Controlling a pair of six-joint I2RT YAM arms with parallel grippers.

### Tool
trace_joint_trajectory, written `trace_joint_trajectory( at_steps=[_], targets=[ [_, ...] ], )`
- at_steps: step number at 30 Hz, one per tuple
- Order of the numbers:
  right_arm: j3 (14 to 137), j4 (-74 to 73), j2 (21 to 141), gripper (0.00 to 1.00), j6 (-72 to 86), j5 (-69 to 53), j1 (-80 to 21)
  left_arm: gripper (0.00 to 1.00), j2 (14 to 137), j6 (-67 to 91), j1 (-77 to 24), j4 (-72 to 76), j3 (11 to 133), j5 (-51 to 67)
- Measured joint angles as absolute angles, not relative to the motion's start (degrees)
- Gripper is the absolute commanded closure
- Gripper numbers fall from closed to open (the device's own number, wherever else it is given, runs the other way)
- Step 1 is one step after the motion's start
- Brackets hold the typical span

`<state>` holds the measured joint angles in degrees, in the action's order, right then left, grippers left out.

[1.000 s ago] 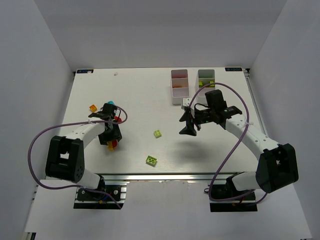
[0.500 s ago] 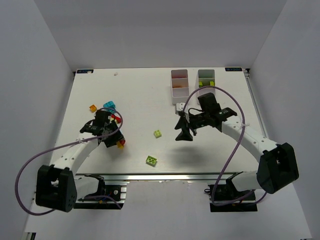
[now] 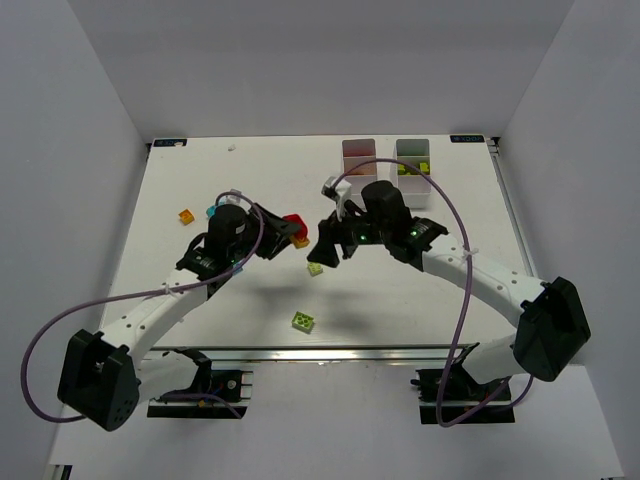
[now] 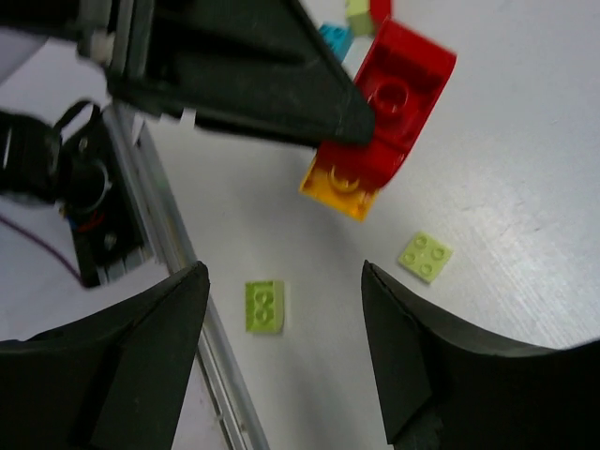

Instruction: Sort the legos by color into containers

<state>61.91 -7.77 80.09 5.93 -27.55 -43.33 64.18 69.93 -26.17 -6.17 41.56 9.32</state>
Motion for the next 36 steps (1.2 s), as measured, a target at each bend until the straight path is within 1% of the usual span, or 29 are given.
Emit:
trace_joint_trajectory(
  at_steps=[2, 7, 8, 13, 19, 22, 23, 25, 26, 28, 29, 30, 31, 32, 33, 34, 36],
  targets=[
    [63.64, -6.07, 81.28, 0.28, 9.21, -24.34, -43.4, 0.63, 66.28, 72.51, -27.49, -3.14, 43.0, 8.75],
    [63.96, -1.91, 81.52, 0.34, 14.85, -18.59, -43.27, 0.62, 68.58, 77.08, -29.34, 2.48, 44.38, 7.33],
    [63.96, -1.32, 81.52, 0.36, 15.46, -17.41, -43.31, 0.63, 68.77, 77.73, -29.58, 3.18, 44.38, 7.18],
    [63.96, 0.62, 81.54, 0.38, 17.02, -12.03, -43.75, 0.63, 69.23, 80.64, -30.5, 6.52, 44.36, 6.24],
    [64.29, 1.48, 83.0, 0.41, 17.65, -8.62, -44.01, 0.63, 69.23, 82.78, -31.31, 9.41, 44.01, 5.39],
    [64.4, 1.61, 83.74, 0.5, 17.82, -7.57, -44.1, 0.63, 69.23, 83.24, -31.31, 9.61, 43.72, 5.04],
    [64.4, 1.83, 83.9, 0.55, 17.91, -7.46, -44.18, 0.63, 69.23, 83.44, -31.31, 9.67, 43.57, 4.84],
    [64.42, 1.98, 84.01, 0.62, 17.91, -7.16, -44.4, 0.63, 69.23, 83.66, -31.33, 9.67, 43.42, 4.4],
    [64.42, 2.02, 84.03, 0.7, 17.78, -6.7, -44.53, 0.63, 69.19, 83.79, -31.33, 9.74, 43.31, 4.29],
    [64.42, 2.15, 84.01, 0.78, 17.61, -6.55, -44.53, 0.62, 69.14, 84.16, -31.35, 10.11, 43.0, 4.08],
    [64.4, 2.24, 84.03, 0.86, 17.56, -6.57, -44.53, 0.61, 69.1, 84.29, -31.38, 10.35, 42.85, 3.99],
    [64.38, 2.42, 84.01, 0.9, 17.37, -6.59, -44.56, 0.59, 69.04, 84.49, -31.38, 10.66, 42.7, 3.88],
    [64.34, 2.72, 84.01, 0.94, 17.15, -6.66, -44.56, 0.52, 68.95, 84.53, -31.38, 10.83, 42.61, 3.79],
    [64.27, 3.03, 84.01, 1.0, 16.8, -6.9, -44.56, 0.47, 68.79, 84.58, -31.35, 10.87, 42.57, 3.75],
    [64.18, 3.33, 84.01, 1.0, 16.29, -7.25, -44.53, 0.42, 68.64, 84.55, -31.38, 10.92, 42.5, 3.6],
    [63.9, 3.88, 83.9, 1.0, 15.73, -7.77, -44.53, 0.31, 68.47, 84.42, -31.38, 10.79, 42.46, 3.42],
    [63.22, 4.62, 83.29, 1.0, 13.89, -9.19, -44.47, 0.2, 68.03, 83.68, -31.35, 10.22, 42.44, 2.96]
  ],
)
